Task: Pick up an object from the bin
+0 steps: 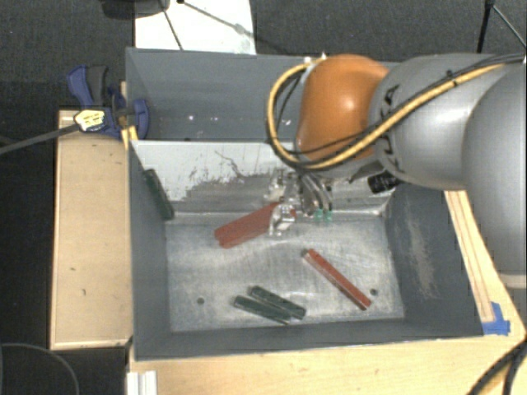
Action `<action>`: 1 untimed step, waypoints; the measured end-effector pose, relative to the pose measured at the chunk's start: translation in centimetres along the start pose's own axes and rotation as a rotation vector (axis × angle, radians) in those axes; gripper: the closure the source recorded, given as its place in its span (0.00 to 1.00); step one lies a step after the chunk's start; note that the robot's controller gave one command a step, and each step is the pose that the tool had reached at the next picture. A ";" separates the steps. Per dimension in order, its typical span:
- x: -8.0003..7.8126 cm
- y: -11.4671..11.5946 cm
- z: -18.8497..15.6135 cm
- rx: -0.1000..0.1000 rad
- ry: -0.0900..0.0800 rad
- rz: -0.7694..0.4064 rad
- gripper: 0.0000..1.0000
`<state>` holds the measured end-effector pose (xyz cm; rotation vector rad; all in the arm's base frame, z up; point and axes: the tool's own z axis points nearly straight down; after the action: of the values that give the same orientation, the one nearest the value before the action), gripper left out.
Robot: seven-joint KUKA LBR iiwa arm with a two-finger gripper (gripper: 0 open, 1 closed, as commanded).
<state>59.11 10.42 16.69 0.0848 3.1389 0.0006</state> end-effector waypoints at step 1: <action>0.0 0.0 0.0 0.000 0.000 -0.002 1.00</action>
Offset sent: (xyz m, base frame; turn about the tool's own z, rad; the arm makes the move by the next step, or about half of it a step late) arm -0.0043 -0.0125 0.0657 -0.0033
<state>59.11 10.42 16.69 0.0824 3.1390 0.0000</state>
